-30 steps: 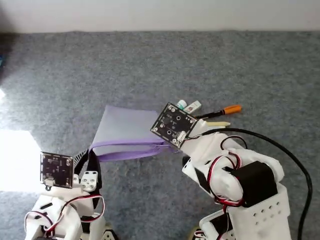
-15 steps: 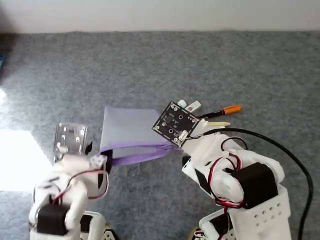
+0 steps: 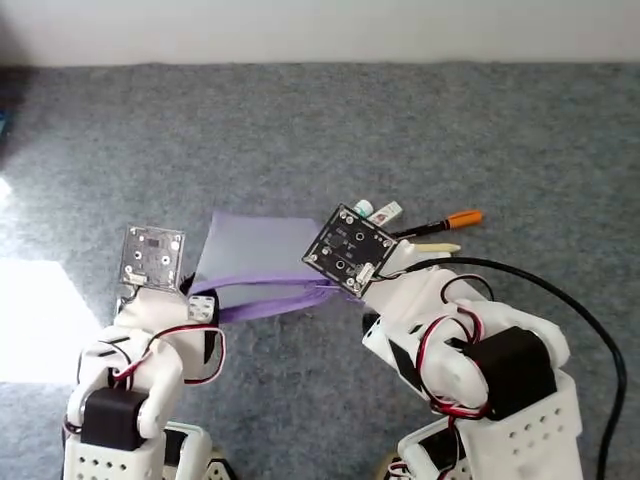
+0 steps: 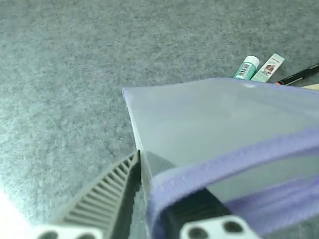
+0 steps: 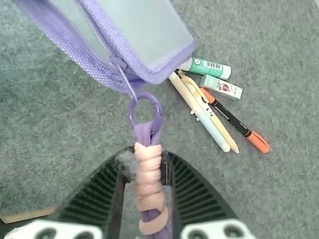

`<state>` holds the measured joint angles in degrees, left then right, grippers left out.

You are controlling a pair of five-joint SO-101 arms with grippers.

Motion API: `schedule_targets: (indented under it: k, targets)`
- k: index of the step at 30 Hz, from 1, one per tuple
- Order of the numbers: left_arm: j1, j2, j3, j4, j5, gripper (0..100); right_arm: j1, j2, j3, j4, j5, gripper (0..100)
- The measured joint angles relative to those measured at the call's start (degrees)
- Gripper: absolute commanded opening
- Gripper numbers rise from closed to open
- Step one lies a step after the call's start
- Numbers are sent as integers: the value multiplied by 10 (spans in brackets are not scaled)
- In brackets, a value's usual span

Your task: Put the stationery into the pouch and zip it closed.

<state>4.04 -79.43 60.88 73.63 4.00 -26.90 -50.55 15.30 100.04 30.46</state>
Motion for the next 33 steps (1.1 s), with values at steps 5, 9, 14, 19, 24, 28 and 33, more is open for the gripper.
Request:
schedule_targets:
  k: [5, 9, 14, 19, 24, 28, 33]
  targets:
    - [0, 1, -55, 23, 0, 13, 15, 0, 0, -1, -44, 9]
    - [0, 1, -98, 68, 3, 19, 57, 0, -1, -1, -54, 117]
    - [0, 1, -139, 135, 7, 15, 91, 0, -13, 5, -59, 275]
    - [-26, 11, -141, 144, 54, 14, 168, -2, -54, 5, -59, 266]
    - [-43, 76, -154, 144, 132, 13, 220, -1, -59, 6, -59, 265]
    - [-45, 140, -202, 162, 182, 13, 251, 1, -59, 6, -59, 263]
    - [-43, 212, -261, 204, 210, 13, 253, 91, -57, 6, -59, 263]
